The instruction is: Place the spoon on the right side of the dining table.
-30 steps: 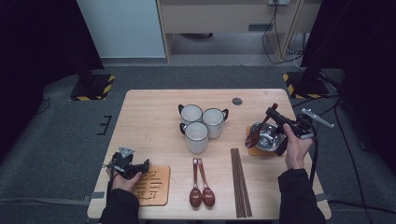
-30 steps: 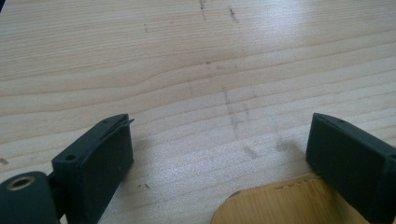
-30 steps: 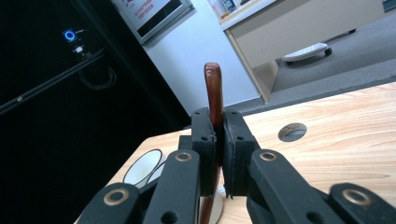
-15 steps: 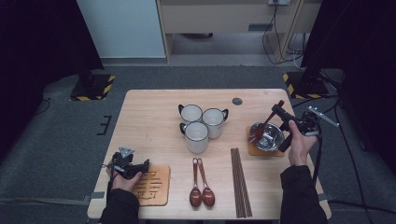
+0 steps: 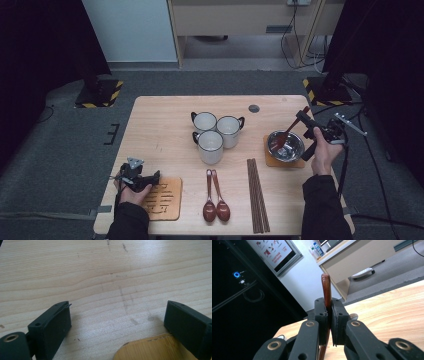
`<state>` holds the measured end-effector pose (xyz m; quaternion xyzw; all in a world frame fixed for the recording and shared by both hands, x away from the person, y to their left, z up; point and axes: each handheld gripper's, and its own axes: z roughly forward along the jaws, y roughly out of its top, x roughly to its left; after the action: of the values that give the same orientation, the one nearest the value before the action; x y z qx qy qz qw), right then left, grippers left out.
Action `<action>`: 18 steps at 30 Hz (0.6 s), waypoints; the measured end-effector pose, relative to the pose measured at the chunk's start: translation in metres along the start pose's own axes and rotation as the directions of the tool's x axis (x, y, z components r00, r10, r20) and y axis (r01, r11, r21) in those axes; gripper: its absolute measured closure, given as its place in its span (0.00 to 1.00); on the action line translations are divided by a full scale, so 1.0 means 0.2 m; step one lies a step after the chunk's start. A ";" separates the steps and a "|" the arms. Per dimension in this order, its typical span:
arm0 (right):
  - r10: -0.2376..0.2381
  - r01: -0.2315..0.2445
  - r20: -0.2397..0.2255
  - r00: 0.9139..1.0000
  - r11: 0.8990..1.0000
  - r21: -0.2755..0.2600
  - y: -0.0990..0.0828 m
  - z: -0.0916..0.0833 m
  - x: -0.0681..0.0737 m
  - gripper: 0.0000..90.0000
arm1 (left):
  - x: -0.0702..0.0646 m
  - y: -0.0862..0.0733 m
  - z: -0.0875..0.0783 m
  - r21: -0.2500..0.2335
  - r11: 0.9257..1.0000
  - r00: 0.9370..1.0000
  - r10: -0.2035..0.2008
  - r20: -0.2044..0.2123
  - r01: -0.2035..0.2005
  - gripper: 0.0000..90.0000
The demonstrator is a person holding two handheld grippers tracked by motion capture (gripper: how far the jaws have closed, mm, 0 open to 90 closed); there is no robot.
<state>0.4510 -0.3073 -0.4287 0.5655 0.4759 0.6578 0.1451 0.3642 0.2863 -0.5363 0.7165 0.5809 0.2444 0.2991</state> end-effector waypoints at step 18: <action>0.014 -0.014 0.097 0.995 1.000 0.006 -0.01 0.05 -0.12 0.95 | 0.00 0.00 0.00 0.000 1.000 1.000 0.000 0.000 0.000 0.07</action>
<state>0.4657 -0.3192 -0.4452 0.6005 0.4666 0.6291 0.1614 0.3642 0.2863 -0.5363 0.7164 0.5809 0.2444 0.2992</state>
